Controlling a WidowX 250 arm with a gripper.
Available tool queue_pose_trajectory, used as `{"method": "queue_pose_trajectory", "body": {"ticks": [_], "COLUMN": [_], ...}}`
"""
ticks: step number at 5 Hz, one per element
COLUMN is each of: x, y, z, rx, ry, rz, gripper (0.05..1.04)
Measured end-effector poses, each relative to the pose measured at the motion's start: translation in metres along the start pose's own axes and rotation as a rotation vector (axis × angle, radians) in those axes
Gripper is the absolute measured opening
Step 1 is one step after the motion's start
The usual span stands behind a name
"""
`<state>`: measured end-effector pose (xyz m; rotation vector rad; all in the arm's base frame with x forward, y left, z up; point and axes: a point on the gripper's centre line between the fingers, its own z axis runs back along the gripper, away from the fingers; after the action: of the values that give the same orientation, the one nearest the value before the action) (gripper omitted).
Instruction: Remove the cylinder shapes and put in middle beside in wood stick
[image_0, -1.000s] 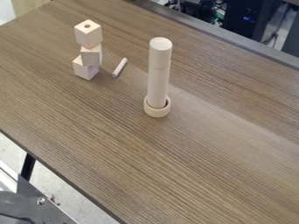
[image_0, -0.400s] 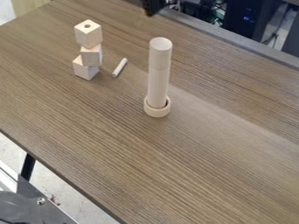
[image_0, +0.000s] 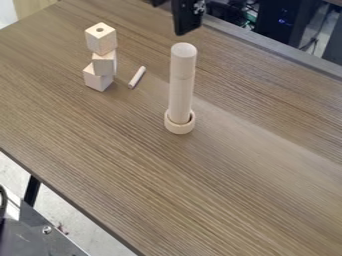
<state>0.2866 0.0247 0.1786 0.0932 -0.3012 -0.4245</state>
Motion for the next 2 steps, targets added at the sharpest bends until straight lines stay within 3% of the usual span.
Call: {"method": "queue_pose_trajectory", "body": {"ticks": [2], "x": [0.0011], "y": [-0.0049], "z": [-0.0049], "rx": [-0.018], "ry": [0.017], "rz": [-0.001], "gripper": [0.999]}}
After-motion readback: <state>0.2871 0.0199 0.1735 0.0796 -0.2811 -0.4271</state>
